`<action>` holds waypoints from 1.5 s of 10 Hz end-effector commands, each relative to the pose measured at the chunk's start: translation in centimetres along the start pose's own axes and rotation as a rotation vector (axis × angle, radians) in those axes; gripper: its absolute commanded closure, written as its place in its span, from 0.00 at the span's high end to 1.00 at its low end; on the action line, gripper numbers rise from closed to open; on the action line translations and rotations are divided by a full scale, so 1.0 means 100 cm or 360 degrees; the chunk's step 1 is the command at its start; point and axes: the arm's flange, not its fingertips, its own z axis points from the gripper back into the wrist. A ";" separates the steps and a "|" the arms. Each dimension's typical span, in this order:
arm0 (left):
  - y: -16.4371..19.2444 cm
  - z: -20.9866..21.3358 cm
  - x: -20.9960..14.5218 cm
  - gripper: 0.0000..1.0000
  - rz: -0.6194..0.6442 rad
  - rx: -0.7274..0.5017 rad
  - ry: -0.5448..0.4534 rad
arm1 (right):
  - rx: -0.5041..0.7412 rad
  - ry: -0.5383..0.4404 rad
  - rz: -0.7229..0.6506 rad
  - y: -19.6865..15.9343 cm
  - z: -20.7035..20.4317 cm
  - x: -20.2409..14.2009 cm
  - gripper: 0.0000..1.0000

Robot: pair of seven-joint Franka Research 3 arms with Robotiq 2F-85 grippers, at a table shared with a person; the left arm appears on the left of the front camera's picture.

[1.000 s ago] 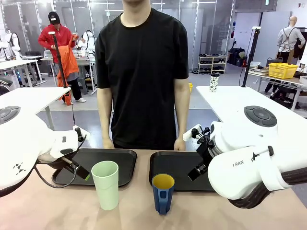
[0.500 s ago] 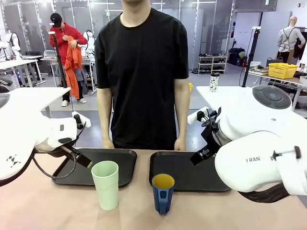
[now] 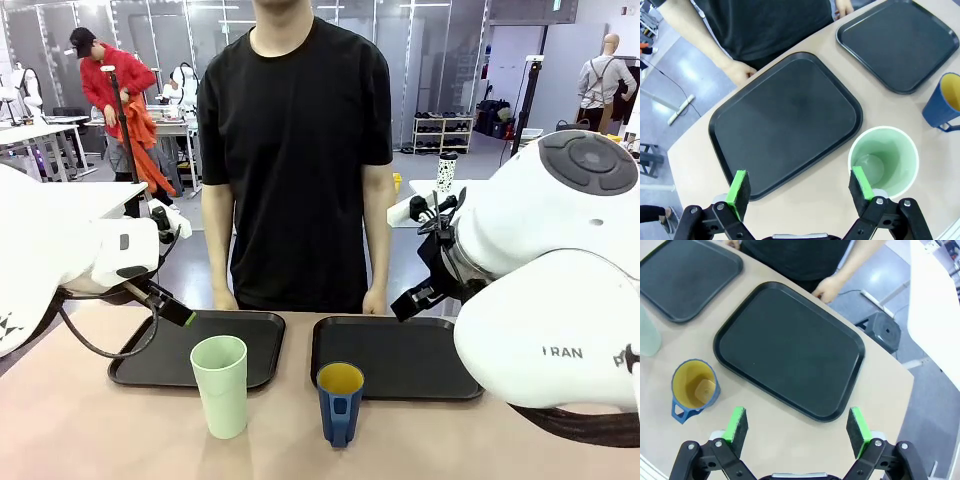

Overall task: Sort and store the cups by type.
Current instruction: Pick up the Reusable plastic cup.

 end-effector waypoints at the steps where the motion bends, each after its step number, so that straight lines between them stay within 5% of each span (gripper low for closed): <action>1: -0.018 0.010 -0.028 1.00 0.0009 0.0096 0.0012 | -0.0236 -0.0024 -0.0183 0.013 0.000 -0.004 1.00; 2: 0.000 0.000 0.000 1.00 0.0000 0.0000 0.0000 | 0.0000 0.0000 0.0000 0.000 0.000 0.000 1.00; 6: 0.008 -0.001 -0.001 1.00 0.0037 0.0019 0.0014 | -0.0038 -0.0005 -0.0036 0.004 0.002 0.000 1.00; 10: 0.061 -0.020 -0.034 1.00 0.0119 0.0186 0.0134 | 0.0012 0.0090 -0.0059 -0.029 -0.036 -0.002 1.00; 15: 0.144 -0.071 -0.084 1.00 0.0472 0.0066 0.0203 | 0.0075 0.0329 -0.0320 -0.096 -0.123 -0.012 1.00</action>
